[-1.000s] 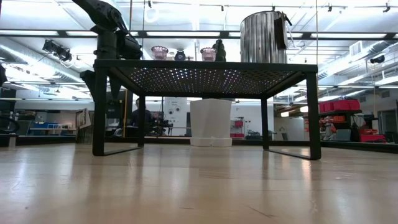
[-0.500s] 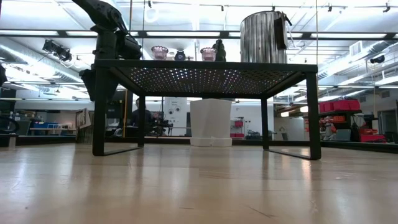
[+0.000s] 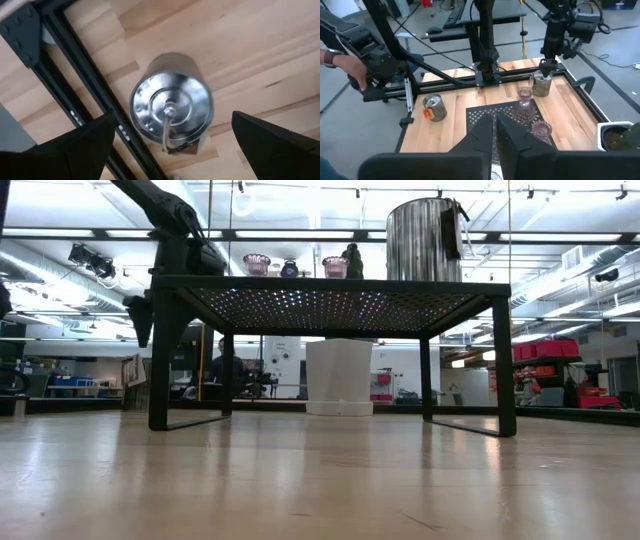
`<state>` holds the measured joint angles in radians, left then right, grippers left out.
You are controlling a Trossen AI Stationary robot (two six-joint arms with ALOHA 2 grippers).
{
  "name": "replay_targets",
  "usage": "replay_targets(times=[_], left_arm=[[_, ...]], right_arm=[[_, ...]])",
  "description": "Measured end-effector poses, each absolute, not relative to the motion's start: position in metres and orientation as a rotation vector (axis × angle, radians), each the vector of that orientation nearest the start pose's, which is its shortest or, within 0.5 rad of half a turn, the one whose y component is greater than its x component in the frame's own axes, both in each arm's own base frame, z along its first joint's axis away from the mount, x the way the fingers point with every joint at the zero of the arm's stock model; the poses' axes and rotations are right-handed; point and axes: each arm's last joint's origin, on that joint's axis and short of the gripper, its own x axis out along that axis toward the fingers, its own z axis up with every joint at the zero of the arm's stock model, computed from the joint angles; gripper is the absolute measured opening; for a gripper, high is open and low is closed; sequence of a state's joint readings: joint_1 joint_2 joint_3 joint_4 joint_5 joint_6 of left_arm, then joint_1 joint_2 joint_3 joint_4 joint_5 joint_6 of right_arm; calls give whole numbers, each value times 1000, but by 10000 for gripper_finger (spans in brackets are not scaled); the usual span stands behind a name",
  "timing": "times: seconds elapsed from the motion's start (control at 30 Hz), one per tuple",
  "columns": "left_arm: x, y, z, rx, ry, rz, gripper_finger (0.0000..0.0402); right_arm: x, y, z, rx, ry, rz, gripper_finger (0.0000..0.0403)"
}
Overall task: Pick & Place candle stick holders
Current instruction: Put the top silver scented candle on the shelf
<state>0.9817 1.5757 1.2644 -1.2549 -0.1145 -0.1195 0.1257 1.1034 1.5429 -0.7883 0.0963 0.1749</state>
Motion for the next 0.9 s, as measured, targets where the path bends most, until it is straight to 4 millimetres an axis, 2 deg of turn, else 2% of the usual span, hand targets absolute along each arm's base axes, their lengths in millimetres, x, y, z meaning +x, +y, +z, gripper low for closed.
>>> replay_targets(times=[0.37,0.9], left_arm=[[156,242,218,-907,1564,922,400],[153,243,217,-827,1633,995,399]], right_arm=[[191,22,463,158,362,1,23],[191,22,462,160,363,0,23]])
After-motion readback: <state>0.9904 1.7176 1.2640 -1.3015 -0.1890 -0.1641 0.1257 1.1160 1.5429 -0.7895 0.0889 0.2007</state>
